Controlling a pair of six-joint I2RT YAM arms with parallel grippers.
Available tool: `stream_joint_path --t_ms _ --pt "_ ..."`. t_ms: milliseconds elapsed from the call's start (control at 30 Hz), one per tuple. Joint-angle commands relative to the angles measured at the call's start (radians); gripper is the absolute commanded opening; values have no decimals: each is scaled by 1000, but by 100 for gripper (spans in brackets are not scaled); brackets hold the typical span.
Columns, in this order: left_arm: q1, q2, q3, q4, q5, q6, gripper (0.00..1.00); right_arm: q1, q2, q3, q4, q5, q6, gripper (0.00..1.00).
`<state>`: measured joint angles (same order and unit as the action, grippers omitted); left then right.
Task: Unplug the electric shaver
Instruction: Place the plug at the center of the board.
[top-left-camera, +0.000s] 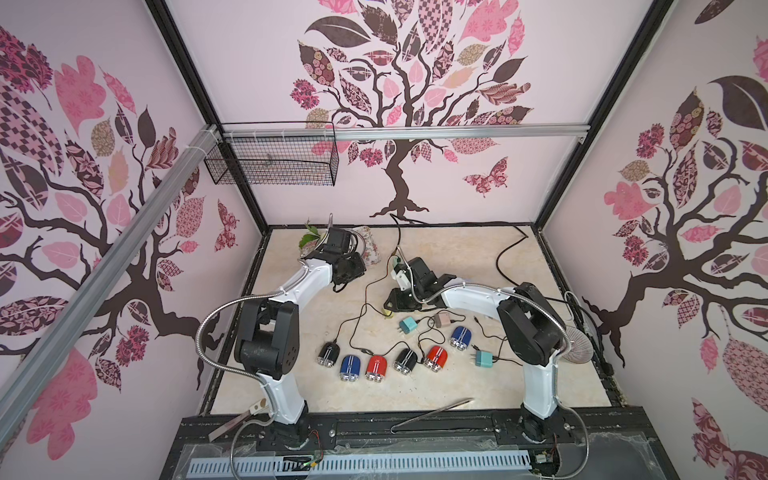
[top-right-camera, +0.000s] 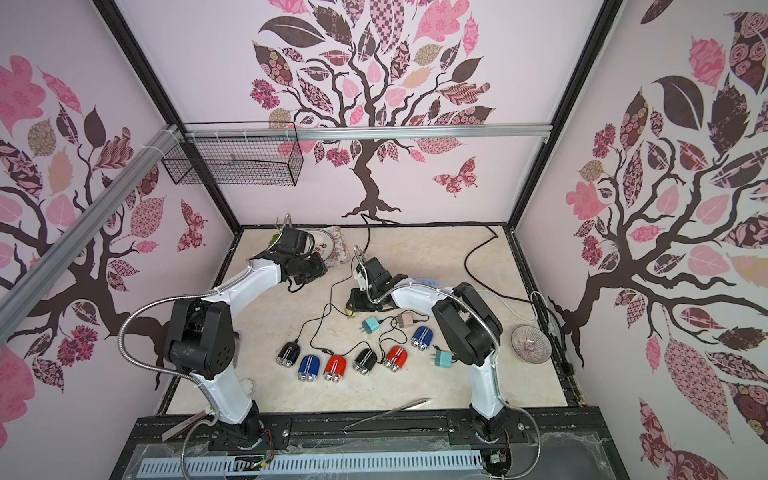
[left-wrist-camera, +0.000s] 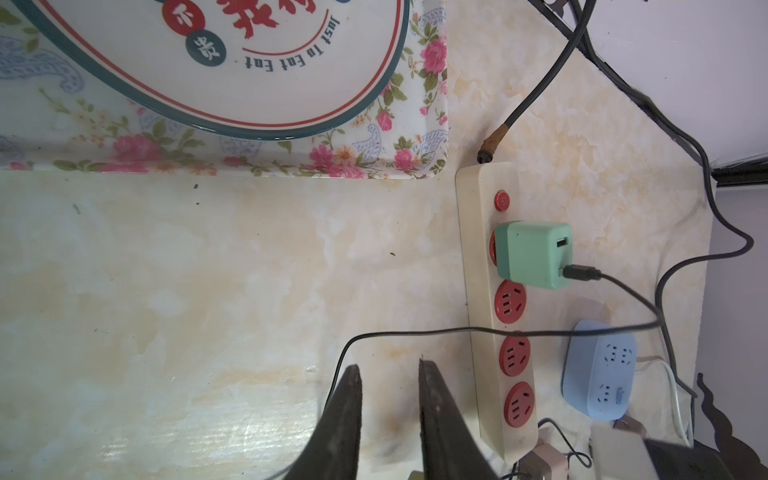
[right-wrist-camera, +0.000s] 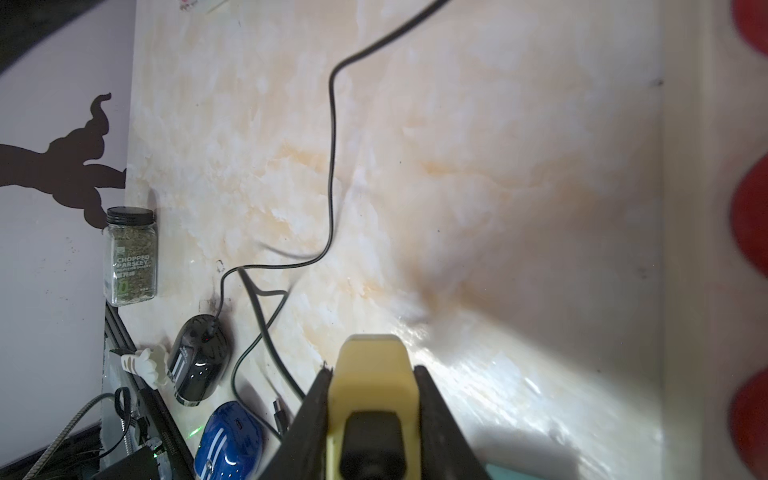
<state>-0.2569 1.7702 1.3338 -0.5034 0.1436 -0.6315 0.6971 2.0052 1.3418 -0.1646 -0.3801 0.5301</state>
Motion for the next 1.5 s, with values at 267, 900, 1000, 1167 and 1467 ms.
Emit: stream_joint_path --t_ms 267,900,1000,1167,1467 --pt "-2 -148 -161 -6 -59 56 28 2 53 36 41 -81 34 25" --pt "-4 -323 -307 -79 -116 100 52 21 85 10 39 -52 21 32" --pt "-4 -346 -326 -96 -111 101 58 21 91 22 28 -47 17 36" --pt "-4 -384 -373 -119 -138 103 60 13 92 36 20 -39 12 42" --pt "-6 -440 -436 -163 -160 109 63 -22 73 41 -8 -24 -8 49"
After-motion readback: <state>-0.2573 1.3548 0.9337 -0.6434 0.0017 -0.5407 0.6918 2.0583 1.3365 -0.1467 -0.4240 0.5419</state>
